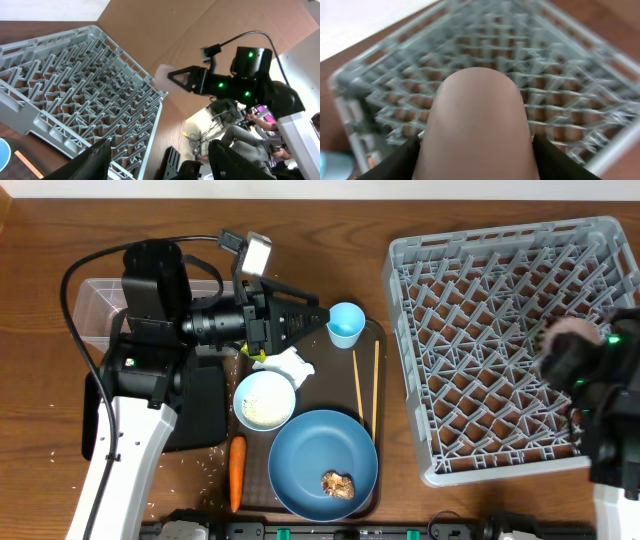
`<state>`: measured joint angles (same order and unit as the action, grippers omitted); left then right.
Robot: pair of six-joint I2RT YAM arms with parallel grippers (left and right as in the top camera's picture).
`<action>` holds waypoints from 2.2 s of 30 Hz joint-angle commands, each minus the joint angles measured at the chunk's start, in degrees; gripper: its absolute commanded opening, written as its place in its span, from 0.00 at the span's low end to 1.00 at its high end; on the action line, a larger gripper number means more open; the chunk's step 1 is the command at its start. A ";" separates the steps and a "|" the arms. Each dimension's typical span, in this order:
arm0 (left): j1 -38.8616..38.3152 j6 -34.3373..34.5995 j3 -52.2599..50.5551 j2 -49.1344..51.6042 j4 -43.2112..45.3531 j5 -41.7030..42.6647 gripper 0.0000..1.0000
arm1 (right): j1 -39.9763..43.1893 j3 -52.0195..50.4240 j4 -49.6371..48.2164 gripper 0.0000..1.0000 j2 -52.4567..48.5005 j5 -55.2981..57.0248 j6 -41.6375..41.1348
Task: Sort waste into correct bins and load items into the dishwasher rack
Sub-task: 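Carry the pink cup with the right gripper into the rack, then reach the left gripper to the light-blue cup and grasp it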
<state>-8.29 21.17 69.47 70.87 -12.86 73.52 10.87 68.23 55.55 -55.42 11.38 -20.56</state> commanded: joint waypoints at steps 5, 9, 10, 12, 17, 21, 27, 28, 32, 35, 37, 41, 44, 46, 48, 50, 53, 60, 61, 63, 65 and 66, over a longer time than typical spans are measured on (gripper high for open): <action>0.24 0.11 0.94 -0.20 -0.11 1.05 0.64 | 13.88 4.26 3.91 0.53 -4.94 -1.33 -0.39; 0.24 0.11 0.94 -0.20 -0.35 1.03 0.63 | 21.46 4.26 5.07 0.51 -10.25 -4.96 -0.35; 0.24 0.11 0.94 -0.20 -0.35 1.03 0.63 | 23.17 4.26 4.94 0.50 -12.00 -6.12 -0.39; 0.24 0.11 0.94 -0.20 -0.35 1.03 0.64 | 26.18 4.26 4.55 0.47 -15.39 -8.79 -0.42; 0.24 0.11 0.94 -0.20 -0.42 1.05 0.64 | 31.85 4.26 1.40 0.44 -23.17 -13.94 -1.51; 0.24 0.11 0.94 -0.20 -1.05 1.03 0.63 | 34.88 4.26 -2.43 0.42 -27.34 -19.74 -1.73; 0.24 0.11 0.94 -0.20 -1.20 1.03 0.64 | 36.41 4.26 -4.04 0.44 -31.61 -18.53 -1.95; 0.24 0.11 0.94 -0.20 -1.20 1.03 0.63 | 36.50 4.26 -4.09 0.45 -32.11 -17.88 -2.19; 0.24 0.09 0.94 -0.20 -1.20 1.01 0.63 | 36.59 4.26 -3.87 0.45 -33.68 -16.68 -2.16; 0.24 0.09 0.94 -0.20 -1.20 1.03 0.63 | 36.65 4.26 -3.41 0.46 -34.03 -14.36 -3.52; 0.24 0.09 0.94 -0.20 -1.20 1.03 0.63 | 36.74 4.26 -3.21 0.50 -34.14 -12.72 -4.07; 0.24 0.09 0.94 -0.20 -1.20 1.03 0.63 | 36.74 4.26 -3.26 0.57 -34.36 -11.80 -4.33; 0.24 0.11 0.94 -0.20 -1.20 1.03 0.64 | 36.74 4.26 -3.34 0.61 -34.40 -11.63 -5.03; 0.24 0.11 0.94 -0.20 -1.20 1.05 0.63 | 36.74 4.24 -3.23 0.67 -34.40 -11.65 -5.79; 0.24 0.11 0.94 -0.20 -1.20 1.05 0.64 | 36.74 4.24 -2.71 0.72 -34.40 -11.78 -6.67; 0.24 0.11 0.94 -0.20 -1.20 1.05 0.64 | 36.85 4.24 -2.14 0.79 -34.40 -11.61 -7.52; 0.24 0.11 0.94 -0.20 -1.22 1.05 0.64 | 36.85 4.26 -2.08 0.84 -34.38 -11.72 -8.13; 0.13 -1.42 0.94 -0.17 -2.51 0.85 0.64 | 36.74 6.05 -2.47 0.75 -32.04 -24.26 -4.90; -0.02 -2.16 0.94 -0.17 -2.95 0.35 0.64 | 36.63 6.82 -2.47 0.75 -30.97 -27.36 -3.65; -0.81 -4.00 0.94 -0.15 -4.20 -2.32 0.64 | 36.13 8.22 -2.45 0.76 -28.61 -33.09 -1.42; -2.08 -7.04 0.94 -0.15 -6.47 -8.11 0.64 | 34.97 9.73 -2.25 0.77 -24.98 -40.00 1.38; -2.89 -9.09 0.94 -0.15 -8.07 -12.48 0.64 | 34.25 10.21 -1.97 0.77 -23.23 -42.45 2.12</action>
<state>-9.50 17.82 69.47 70.87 -19.22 69.82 46.96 75.02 53.30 -84.93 -18.52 -23.16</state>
